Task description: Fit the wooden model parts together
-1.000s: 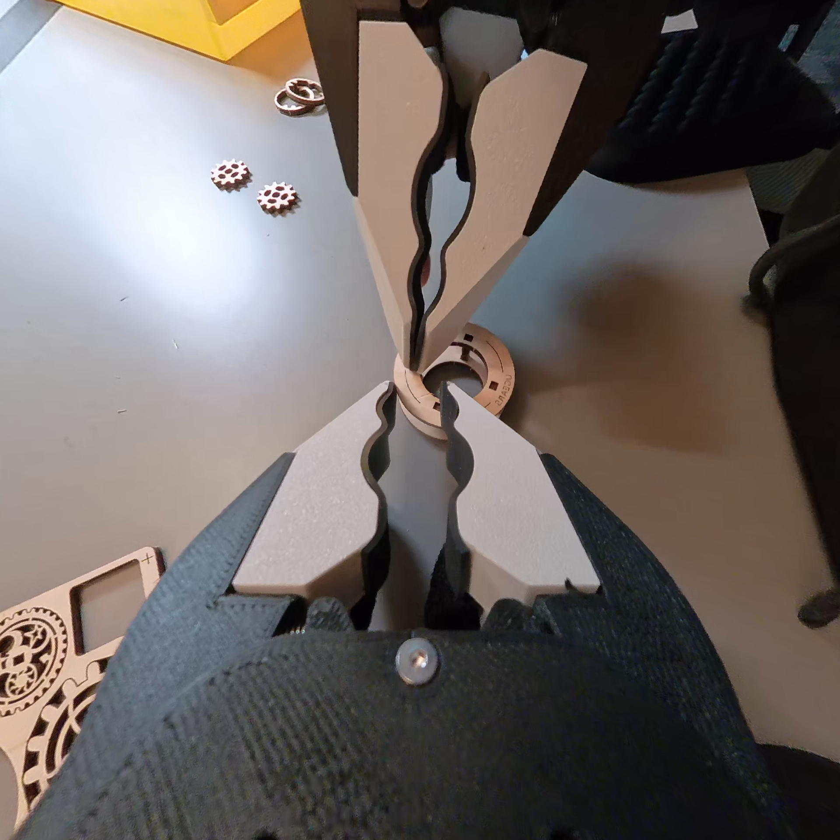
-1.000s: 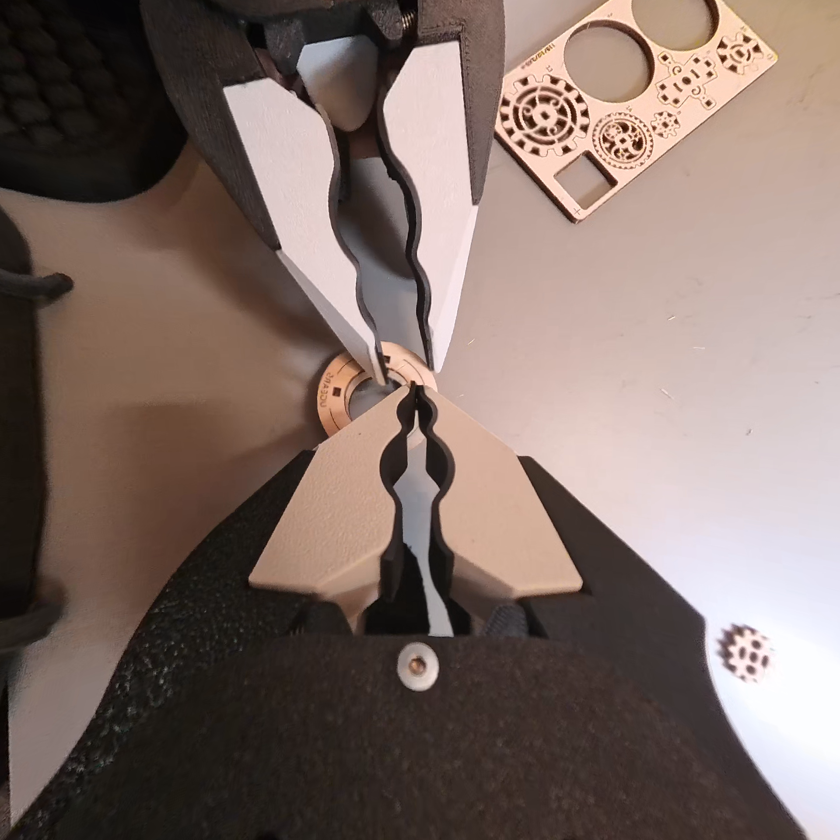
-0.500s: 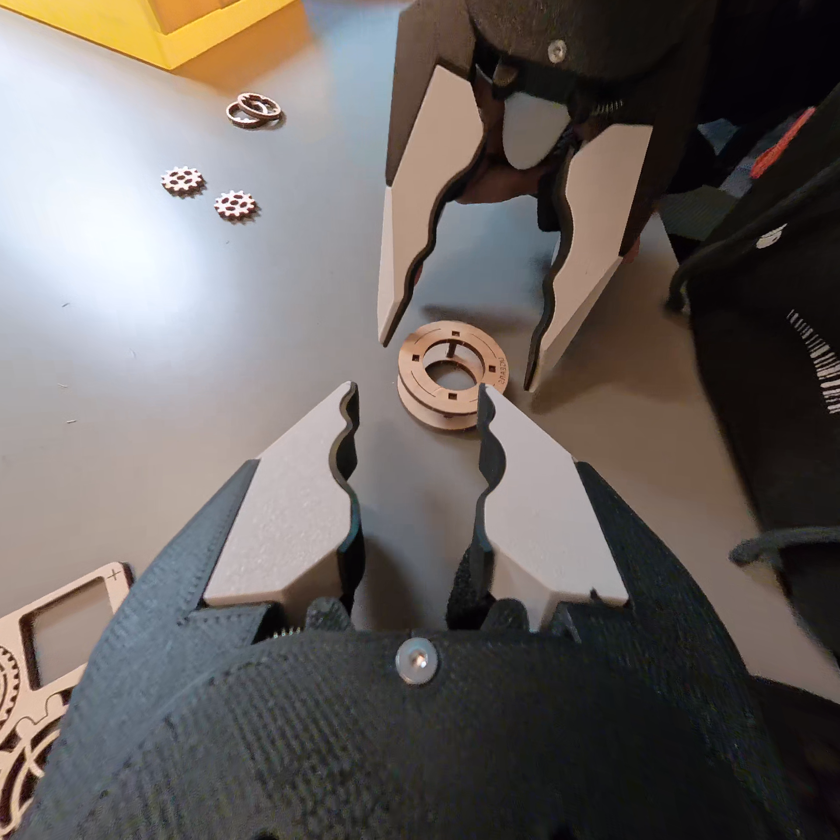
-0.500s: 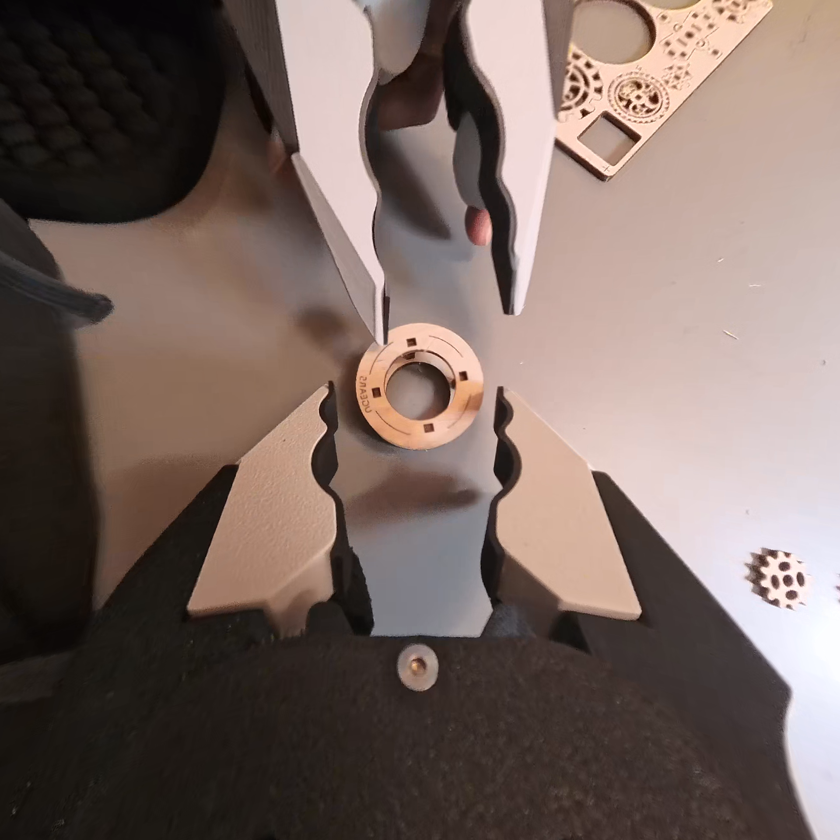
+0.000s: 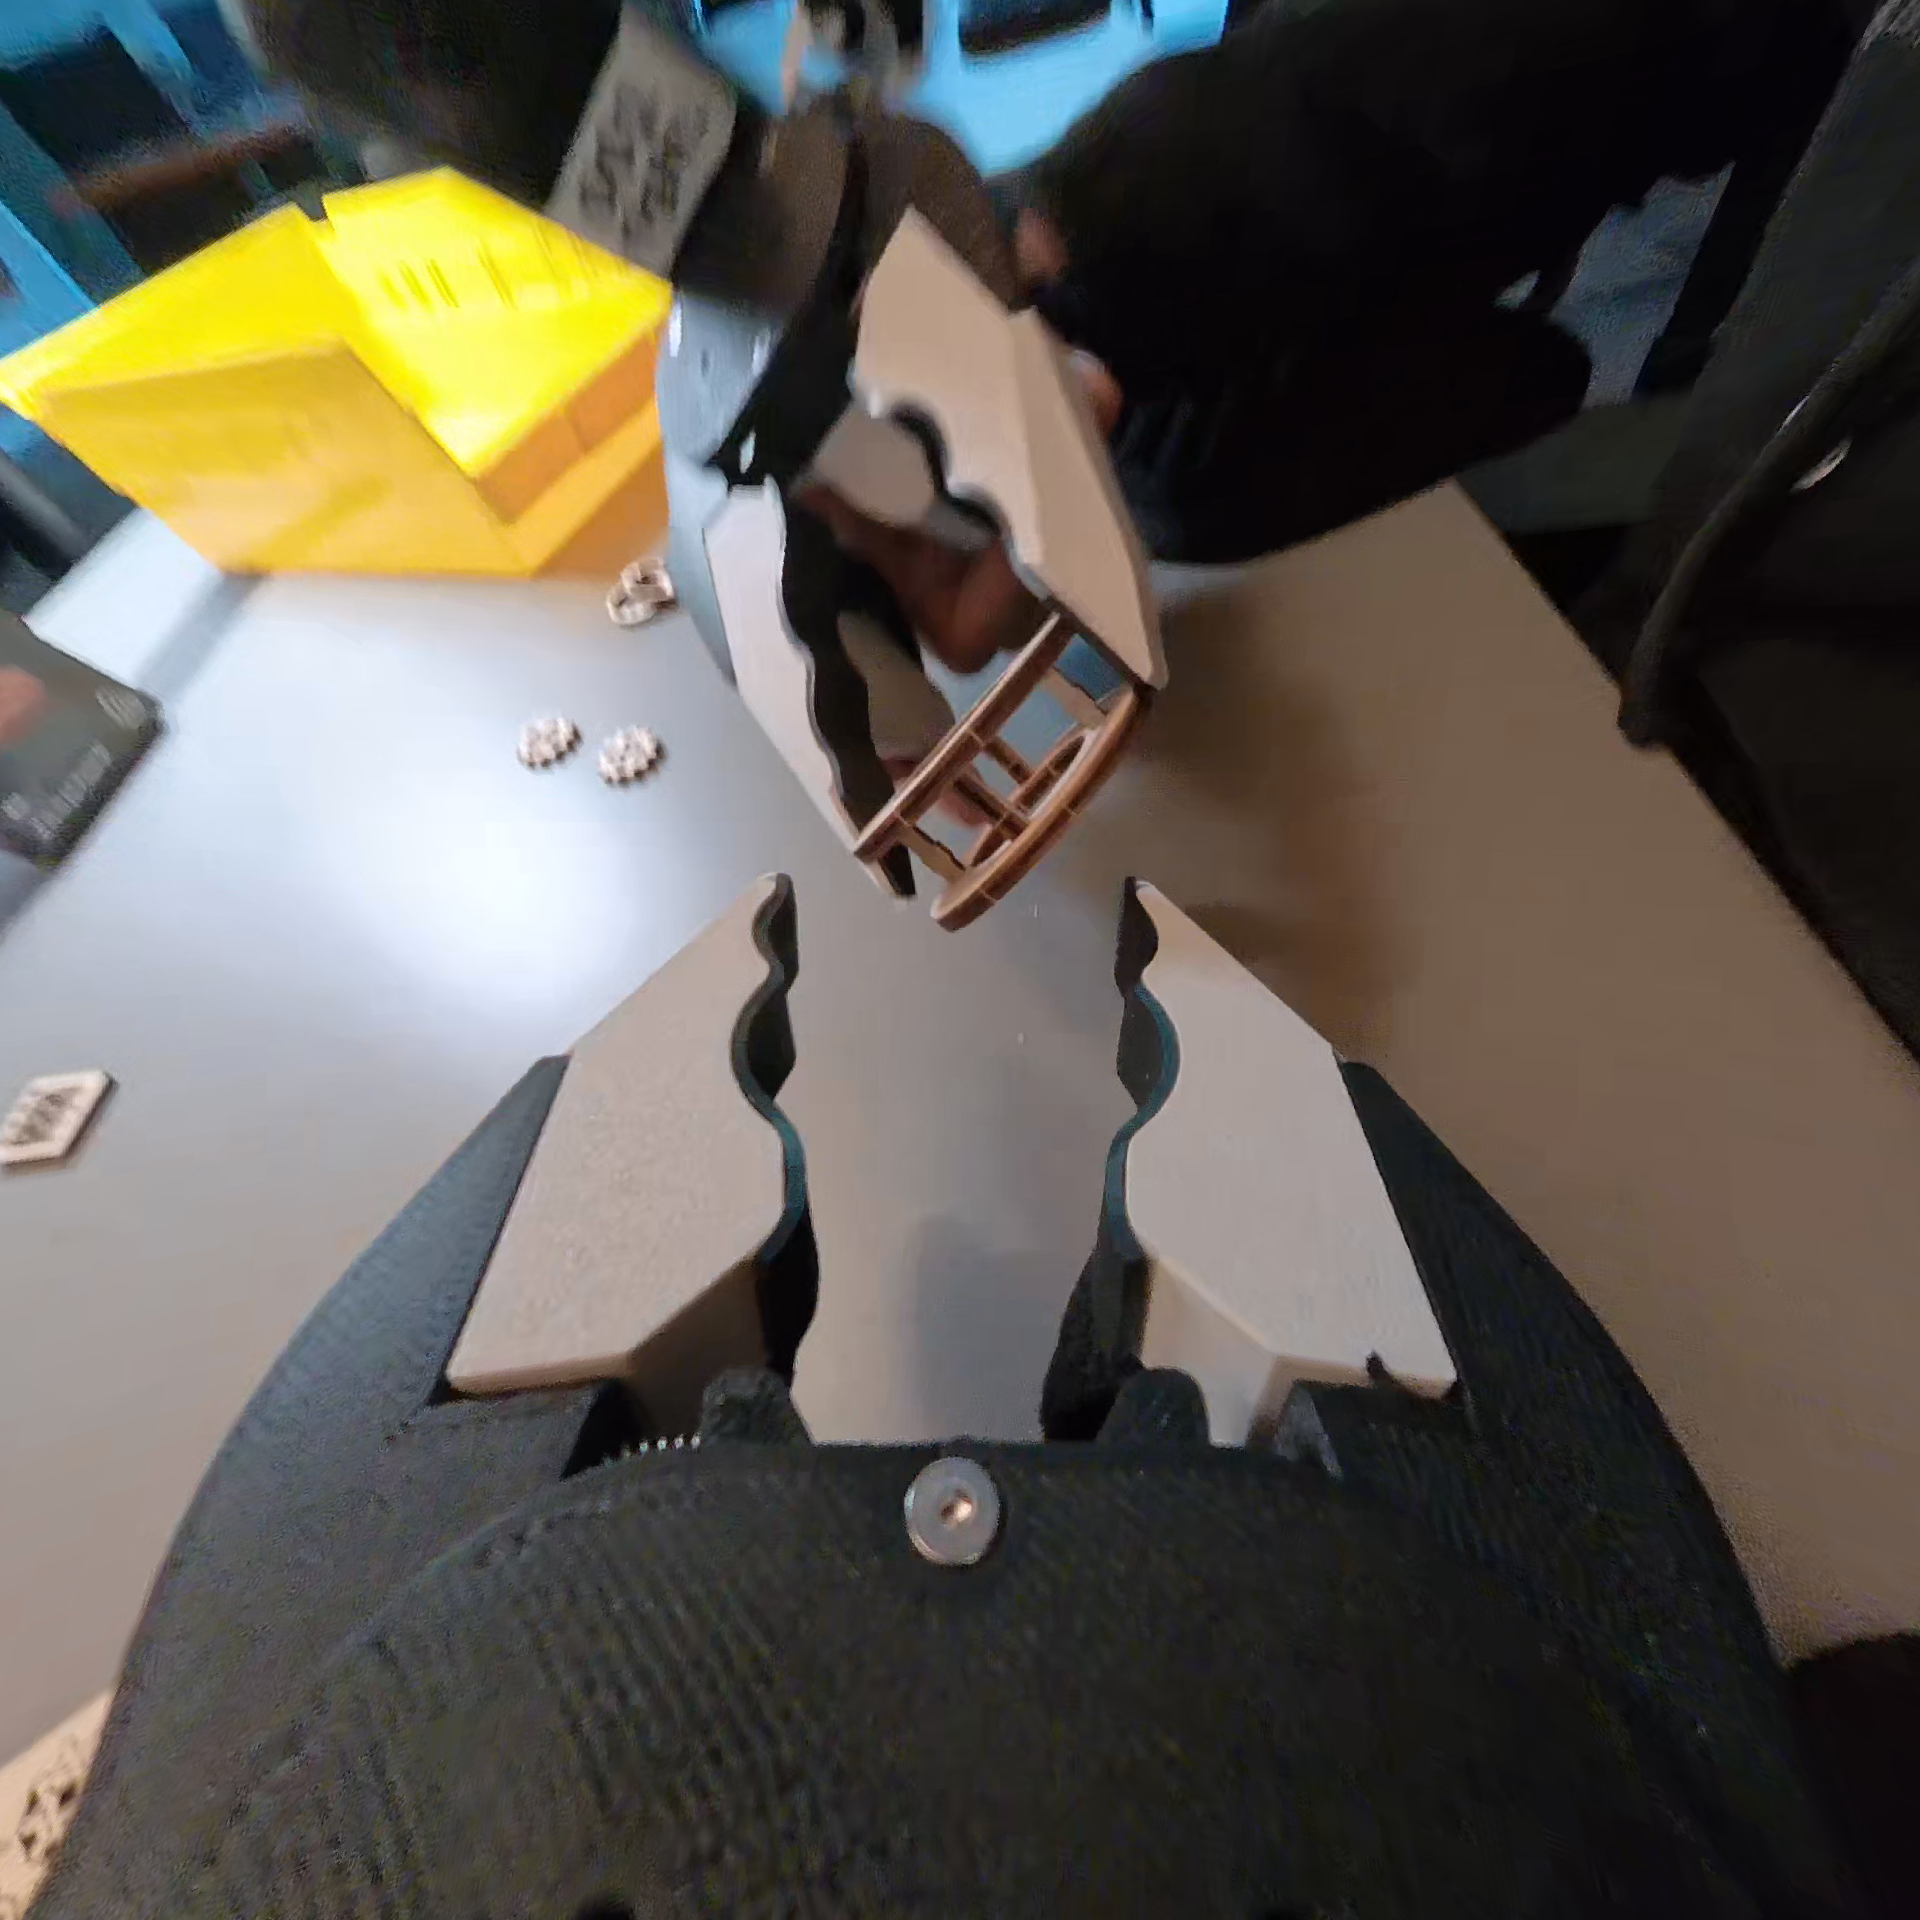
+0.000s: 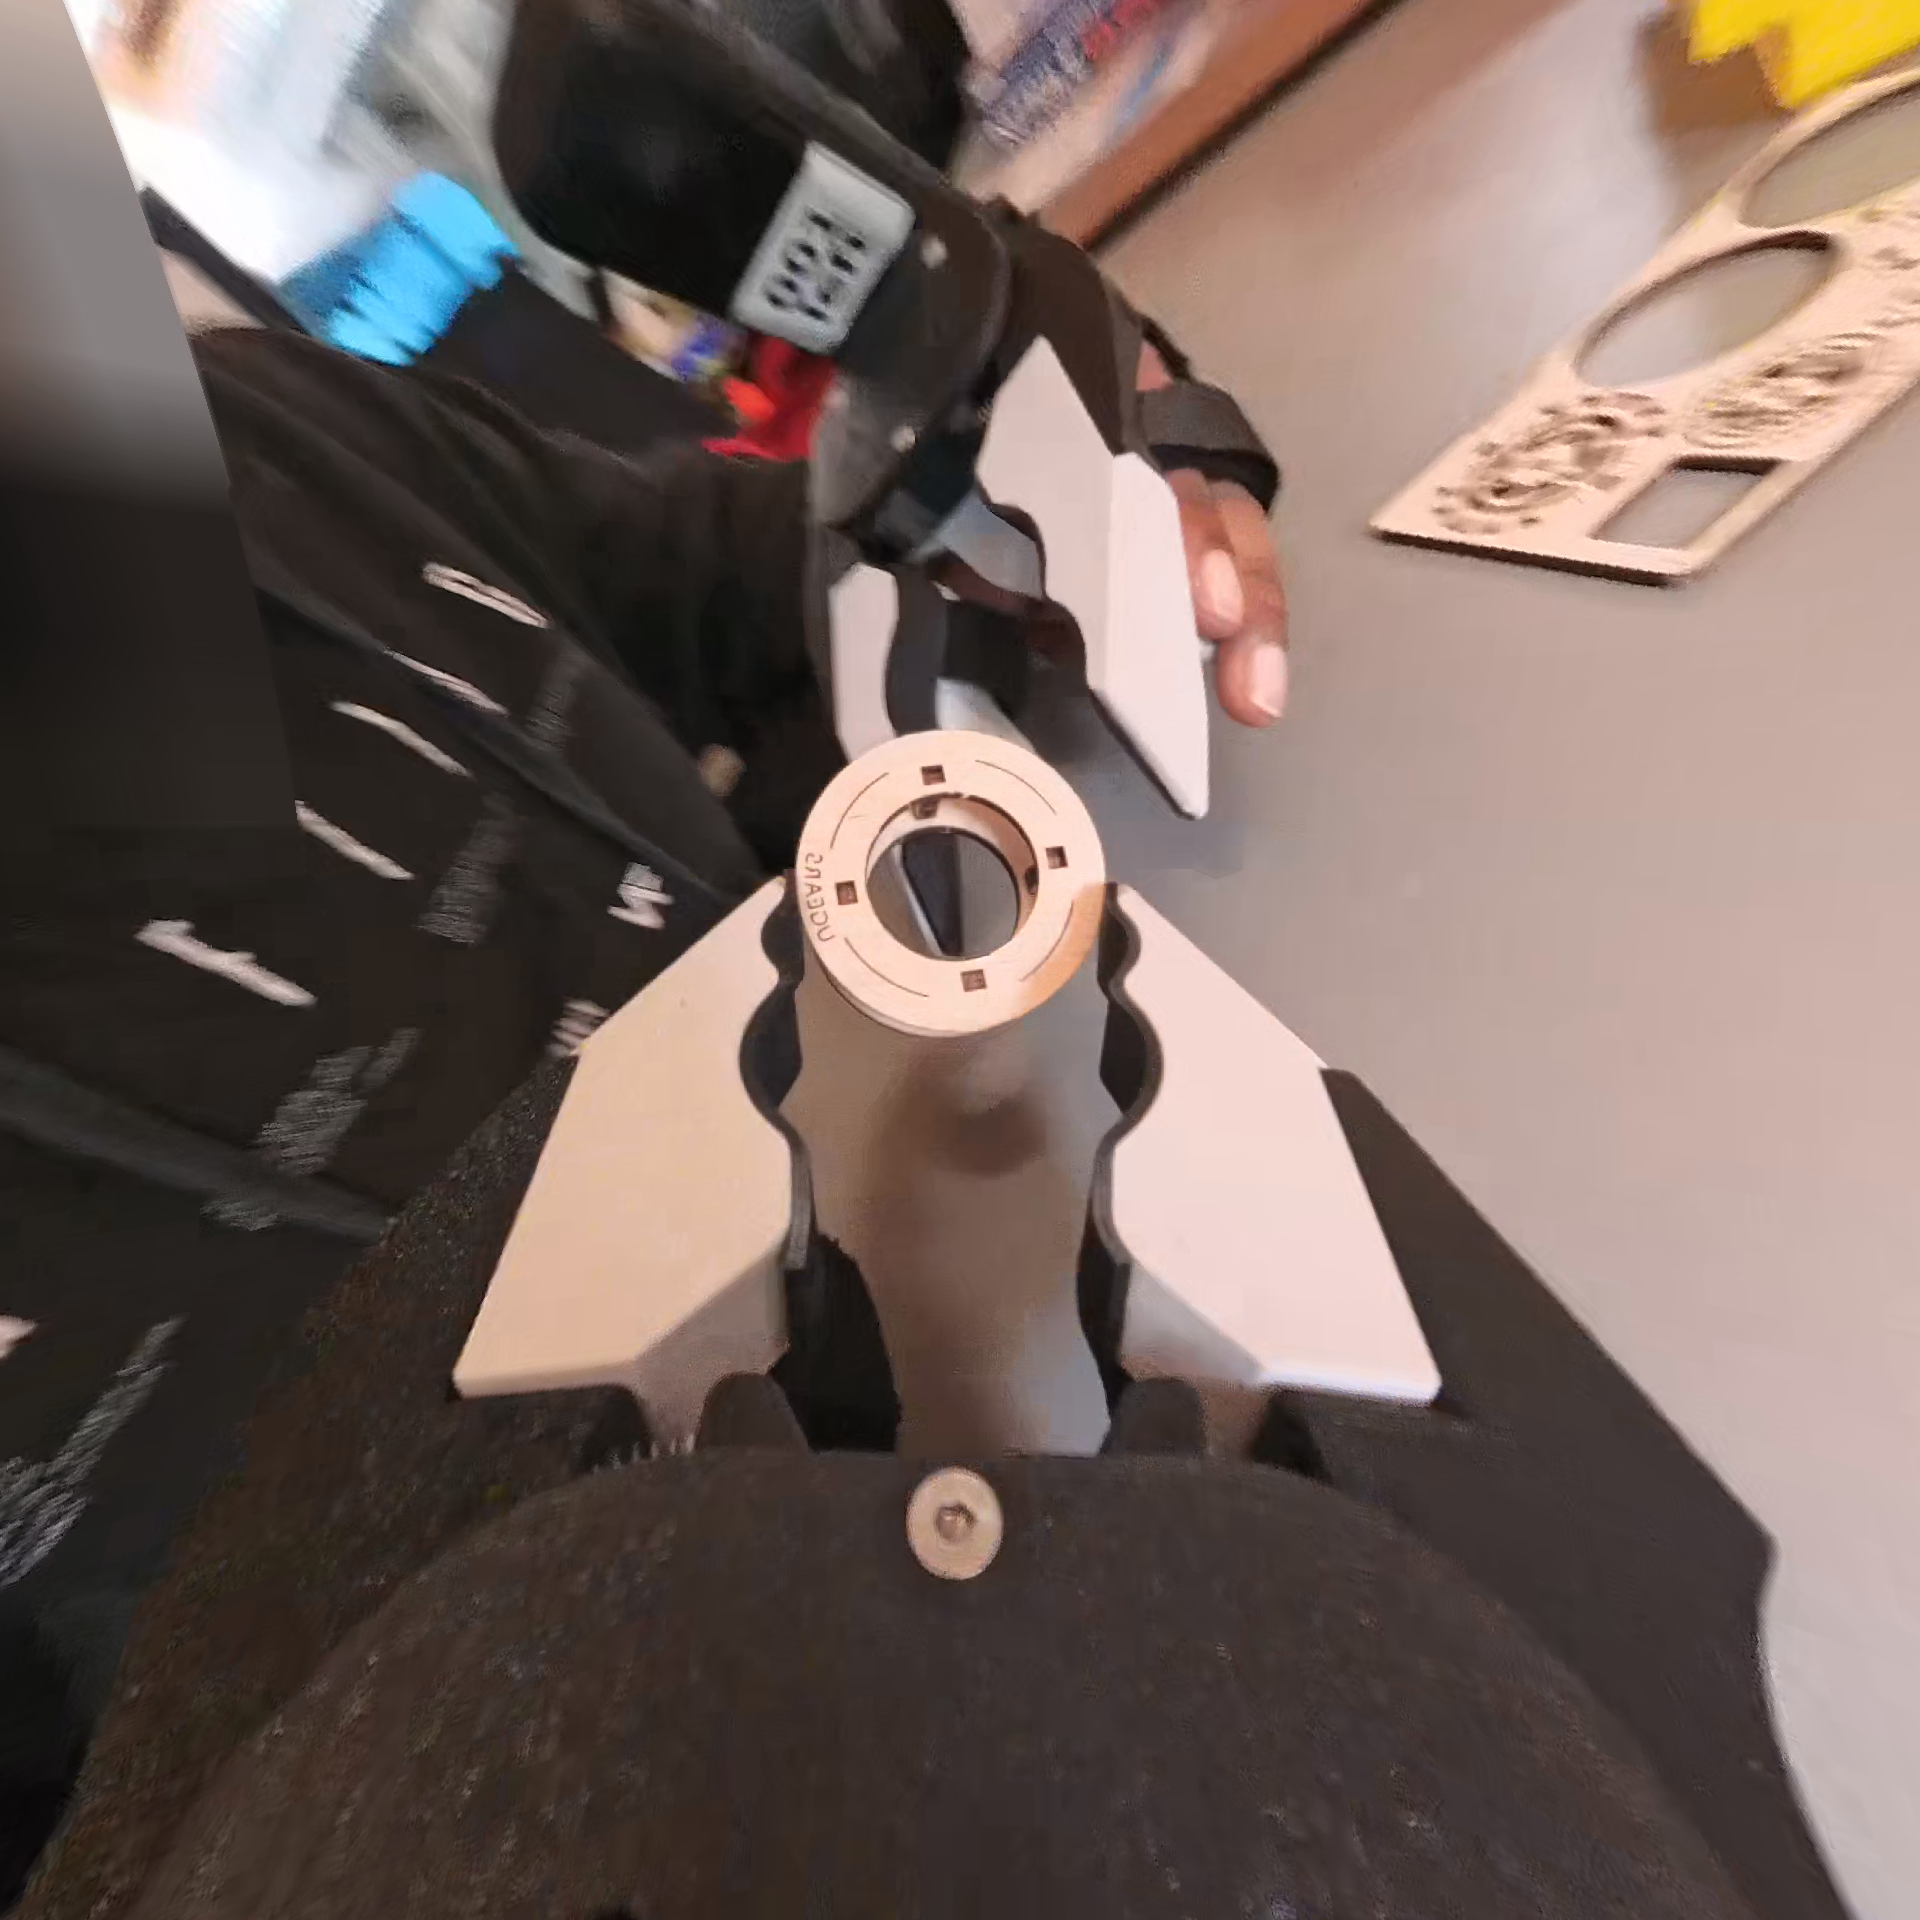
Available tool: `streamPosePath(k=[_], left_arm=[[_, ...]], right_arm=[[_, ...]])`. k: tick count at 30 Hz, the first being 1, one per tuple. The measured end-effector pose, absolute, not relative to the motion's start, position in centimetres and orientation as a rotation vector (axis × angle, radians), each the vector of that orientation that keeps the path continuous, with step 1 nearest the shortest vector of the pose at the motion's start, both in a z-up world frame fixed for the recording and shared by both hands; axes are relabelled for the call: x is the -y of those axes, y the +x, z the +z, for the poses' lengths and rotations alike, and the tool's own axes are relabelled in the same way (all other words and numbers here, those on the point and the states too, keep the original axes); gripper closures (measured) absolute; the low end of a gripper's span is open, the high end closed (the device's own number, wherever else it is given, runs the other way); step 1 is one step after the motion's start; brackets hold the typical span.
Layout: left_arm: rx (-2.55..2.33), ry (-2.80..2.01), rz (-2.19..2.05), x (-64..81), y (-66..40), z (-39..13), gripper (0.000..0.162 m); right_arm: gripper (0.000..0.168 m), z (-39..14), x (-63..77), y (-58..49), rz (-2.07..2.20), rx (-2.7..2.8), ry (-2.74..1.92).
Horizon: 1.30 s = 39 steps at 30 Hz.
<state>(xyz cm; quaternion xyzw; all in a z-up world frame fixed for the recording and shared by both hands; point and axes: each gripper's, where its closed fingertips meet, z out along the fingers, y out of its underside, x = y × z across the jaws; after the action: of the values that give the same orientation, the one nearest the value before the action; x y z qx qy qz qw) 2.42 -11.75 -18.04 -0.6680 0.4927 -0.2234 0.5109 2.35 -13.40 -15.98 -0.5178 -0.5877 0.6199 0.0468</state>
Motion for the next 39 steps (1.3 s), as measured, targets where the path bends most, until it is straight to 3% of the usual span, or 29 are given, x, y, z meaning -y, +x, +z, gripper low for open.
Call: streamPosePath(k=[2,6,9,13,22,24,29,33,35,39], left_arm=[[-1.156,-1.517,-0.546,12.1,2.9,-16.3,0.105],[-1.104,-1.405,-0.630,13.1,3.3,-13.8,0.135],[-1.055,-1.395,-0.669,13.0,2.7,-12.8,0.136],[-0.998,-1.503,-0.606,11.3,1.5,-13.5,0.136],[-1.007,-1.754,-0.316,8.9,0.3,-17.6,0.136],[-1.002,-1.761,-0.304,8.9,0.2,-17.7,0.136],[-0.983,-1.694,-0.350,9.0,0.3,-16.7,0.136],[-0.912,-1.624,-0.594,9.7,0.8,-15.1,0.118],[-0.932,-1.573,-0.686,10.7,1.5,-14.4,0.136],[-0.979,-1.554,-0.636,11.0,1.8,-14.1,0.138]], right_arm=[[0.113,-14.6,14.1,2.4,2.097,1.757,-1.515],[0.114,-12.6,15.1,2.3,2.376,1.692,-1.394],[0.106,-12.8,14.4,1.7,2.344,1.655,-1.428],[0.103,-12.4,11.4,1.6,1.950,1.638,-1.420],[0.130,-16.0,10.6,-0.3,1.072,1.813,-1.350],[0.147,-16.1,10.4,-0.8,1.041,1.798,-1.329],[0.148,-15.0,10.6,-0.7,1.150,1.753,-1.220],[0.149,-12.8,11.6,0.4,1.372,1.676,-1.063],[0.149,-12.3,11.8,0.7,1.398,1.658,-0.997],[0.148,-12.5,11.8,1.0,1.401,1.665,-0.947]])
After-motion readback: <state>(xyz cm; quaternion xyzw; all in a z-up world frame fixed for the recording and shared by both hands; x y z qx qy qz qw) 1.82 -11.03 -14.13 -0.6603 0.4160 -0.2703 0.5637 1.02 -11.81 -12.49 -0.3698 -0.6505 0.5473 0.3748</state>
